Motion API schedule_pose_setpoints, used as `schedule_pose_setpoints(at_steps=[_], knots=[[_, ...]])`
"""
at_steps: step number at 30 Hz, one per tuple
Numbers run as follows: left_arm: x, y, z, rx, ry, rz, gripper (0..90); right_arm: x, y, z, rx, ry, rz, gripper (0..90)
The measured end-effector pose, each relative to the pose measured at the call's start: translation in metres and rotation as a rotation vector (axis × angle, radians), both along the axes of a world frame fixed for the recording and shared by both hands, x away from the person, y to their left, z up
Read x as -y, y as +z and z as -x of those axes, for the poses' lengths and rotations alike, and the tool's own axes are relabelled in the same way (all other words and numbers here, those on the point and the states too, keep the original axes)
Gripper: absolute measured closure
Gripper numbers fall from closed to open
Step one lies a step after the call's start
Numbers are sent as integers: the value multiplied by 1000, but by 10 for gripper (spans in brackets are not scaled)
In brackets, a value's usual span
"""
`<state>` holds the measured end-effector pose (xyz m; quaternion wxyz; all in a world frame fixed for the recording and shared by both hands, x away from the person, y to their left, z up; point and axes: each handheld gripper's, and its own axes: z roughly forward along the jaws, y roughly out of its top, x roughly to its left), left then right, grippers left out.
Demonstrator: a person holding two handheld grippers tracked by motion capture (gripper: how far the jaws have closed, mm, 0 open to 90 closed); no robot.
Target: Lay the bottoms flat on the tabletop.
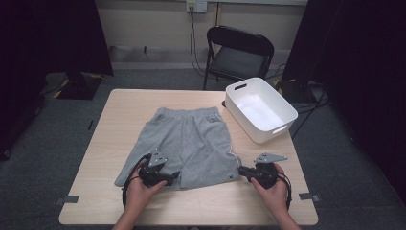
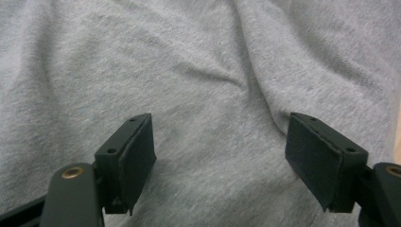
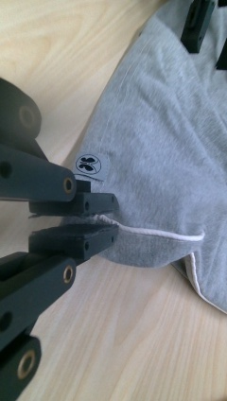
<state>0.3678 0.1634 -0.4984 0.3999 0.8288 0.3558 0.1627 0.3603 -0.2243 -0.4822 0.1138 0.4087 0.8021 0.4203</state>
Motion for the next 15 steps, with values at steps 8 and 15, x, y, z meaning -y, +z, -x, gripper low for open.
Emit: schedule_pose_setpoints(at_steps=[8, 15], knots=[[-2, 1, 1, 4, 11, 3, 247, 20, 10, 11, -9, -24, -54, 840], [-7, 1, 1, 10, 24, -7, 247, 45, 5, 17, -48, -61, -49, 840]])
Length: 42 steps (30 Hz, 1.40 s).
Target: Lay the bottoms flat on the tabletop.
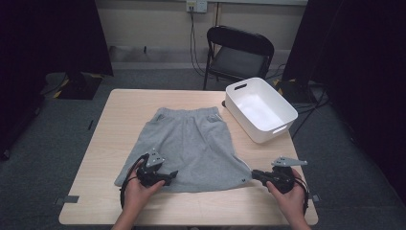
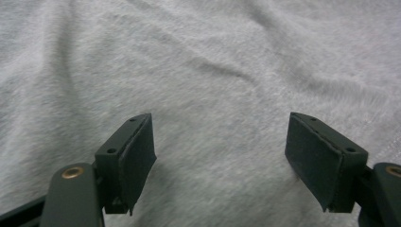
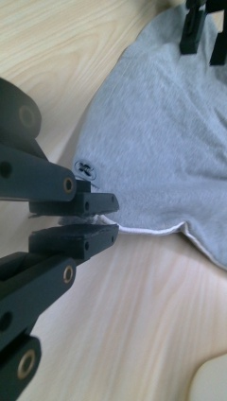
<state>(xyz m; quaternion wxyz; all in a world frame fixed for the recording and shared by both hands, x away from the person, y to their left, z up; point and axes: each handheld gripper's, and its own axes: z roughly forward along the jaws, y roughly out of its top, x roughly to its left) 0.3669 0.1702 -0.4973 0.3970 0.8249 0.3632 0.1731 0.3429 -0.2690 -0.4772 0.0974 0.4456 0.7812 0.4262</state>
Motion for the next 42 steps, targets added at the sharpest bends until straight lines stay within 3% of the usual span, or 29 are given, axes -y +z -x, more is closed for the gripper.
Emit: schedule_pose_setpoints(at_steps=[4, 5, 7, 11, 15, 20, 24, 26, 28, 32, 34, 38, 40, 42], knots=[[-2, 1, -1, 2, 9, 1, 247, 7, -8, 1, -40, -16, 7, 837], [-3, 1, -1, -1, 11, 4, 247, 8, -10, 1, -45, -19, 5, 884], [-4, 2, -1, 2, 12, 1, 247, 9, -12, 0, -43, -30, 18, 802], [-3, 1, -1, -1, 12, 6, 249, 4, -8, -6, -16, -25, 19, 781], [-1, 1, -2, -3, 6, 5, 250, -11, -1, -19, 29, -15, 39, 741], [-2, -1, -4, -2, 4, 1, 250, -30, -2, -44, 37, -33, 65, 722], [-2, -4, -4, -12, 2, 1, 249, -39, -9, -59, 8, -44, 75, 746], [-1, -4, -4, -11, -2, -11, 249, -42, -13, -61, -7, -43, 96, 819], [-1, -5, -3, -11, -5, -19, 249, -41, -15, -61, -18, -40, 90, 873], [1, -8, -2, -24, -4, -20, 249, -32, -14, -59, -15, -68, 64, 883], [1, -9, -3, -33, -5, -30, 248, -24, -15, -58, -13, -87, 53, 882], [3, -9, -2, -39, -4, -28, 244, -15, -24, -57, -36, -104, 80, 862], [4, -9, -2, -36, -8, -32, 242, -12, -26, -56, -31, -115, 56, 805], [4, -9, -2, -37, -8, -30, 241, -13, -23, -55, -19, -107, 68, 813]])
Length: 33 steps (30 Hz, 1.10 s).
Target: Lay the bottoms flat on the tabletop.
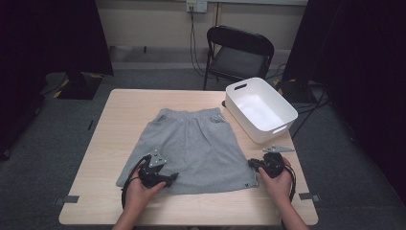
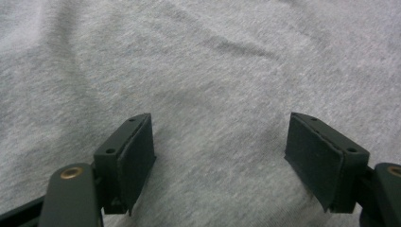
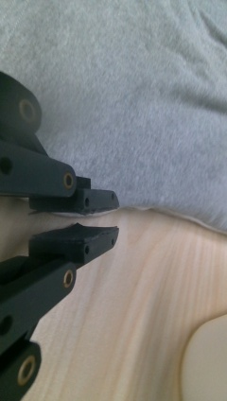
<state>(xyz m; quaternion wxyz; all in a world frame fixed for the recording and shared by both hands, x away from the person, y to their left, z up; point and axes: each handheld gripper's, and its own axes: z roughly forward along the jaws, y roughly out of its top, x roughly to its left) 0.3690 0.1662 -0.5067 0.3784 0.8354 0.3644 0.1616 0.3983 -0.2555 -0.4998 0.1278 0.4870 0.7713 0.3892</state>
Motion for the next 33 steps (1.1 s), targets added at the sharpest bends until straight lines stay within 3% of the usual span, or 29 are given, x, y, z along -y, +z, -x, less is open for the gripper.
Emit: schedule_pose_setpoints(at_steps=[3, 8, 11, 14, 16, 20, 23, 28, 31, 33], knots=[[-1, 2, -1, 3, 5, 11, 242, -3, 9, 0, 33, 9, 0, 806], [-14, 21, -2, 46, 29, 35, 243, -8, 11, -1, 35, 37, 23, 777], [-31, 32, -1, 69, 57, 40, 243, -7, 6, 2, 27, 42, 36, 760], [-55, 38, 4, 75, 95, 23, 245, -4, 5, 9, 27, 48, 17, 756], [-68, 39, 8, 70, 116, 23, 253, -2, 7, 14, 28, 57, 5, 747], [-95, 37, 20, 67, 170, 16, 255, -2, 11, 26, 40, 85, 27, 739], [-112, 34, 26, 63, 205, -10, 260, -2, 11, 32, 44, 94, 37, 731], [-133, 28, 36, 43, 254, 6, 268, 2, 13, 44, 48, 102, 41, 705], [-140, 23, 41, 32, 266, -12, 278, 3, 12, 51, 49, 114, 47, 689], [-145, 19, 43, 14, 270, -11, 336, 4, 10, 56, 52, 122, 61, 697]])
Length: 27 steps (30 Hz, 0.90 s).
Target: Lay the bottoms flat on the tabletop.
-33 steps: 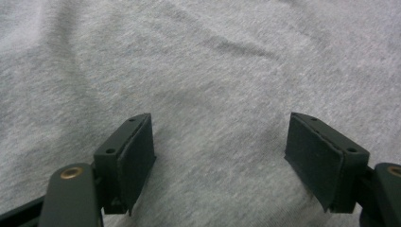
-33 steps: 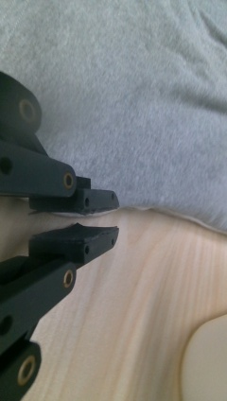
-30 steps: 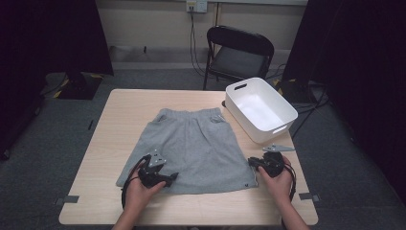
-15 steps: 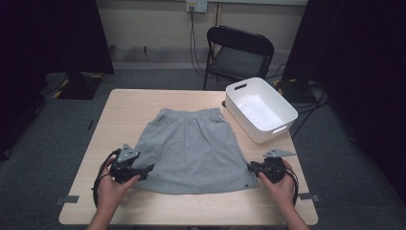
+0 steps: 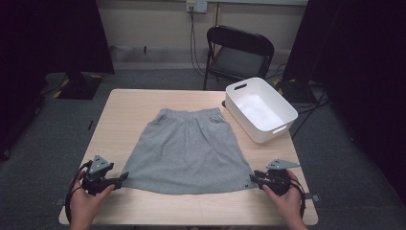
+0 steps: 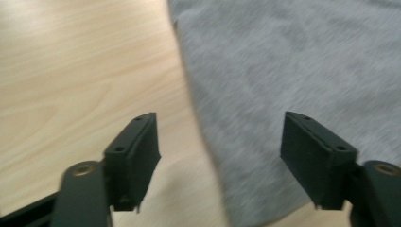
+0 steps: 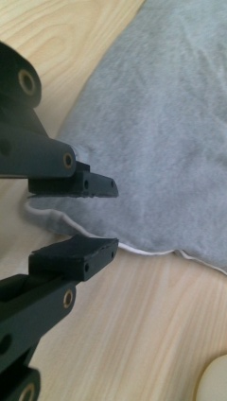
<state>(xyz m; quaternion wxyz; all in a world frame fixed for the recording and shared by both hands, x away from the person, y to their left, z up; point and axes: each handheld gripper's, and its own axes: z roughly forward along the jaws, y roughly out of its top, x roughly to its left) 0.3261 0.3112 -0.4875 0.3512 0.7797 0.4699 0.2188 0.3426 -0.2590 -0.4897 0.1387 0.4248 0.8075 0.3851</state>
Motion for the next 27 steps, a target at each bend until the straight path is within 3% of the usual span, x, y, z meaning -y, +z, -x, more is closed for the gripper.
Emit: schedule_pose_setpoints(at_steps=[3, 6, 11, 14, 19, 22, 25, 27], knots=[[-2, -3, 4, -13, 10, -5, 339, 0, -2, 3, -8, 1, -11, 699], [-2, -6, 5, -20, 17, -15, 350, -1, -6, 3, -15, -3, 18, 720], [0, -6, 7, -30, -7, -13, 394, 2, -9, 1, -19, -9, 27, 777], [5, -8, 8, -52, -24, -44, 417, 4, -9, 0, -34, -16, 0, 837], [9, -7, 9, -84, -59, -18, 633, 10, -5, -1, -14, -35, -45, 866], [13, -3, 9, -104, -74, -37, 790, 14, -1, -2, 1, -47, -75, 867], [13, 1, 7, -101, -67, -38, 838, 18, 2, -3, 10, -65, -104, 868], [10, 7, 6, -71, -53, -12, 848, 23, 5, -5, 18, -81, -136, 869]])
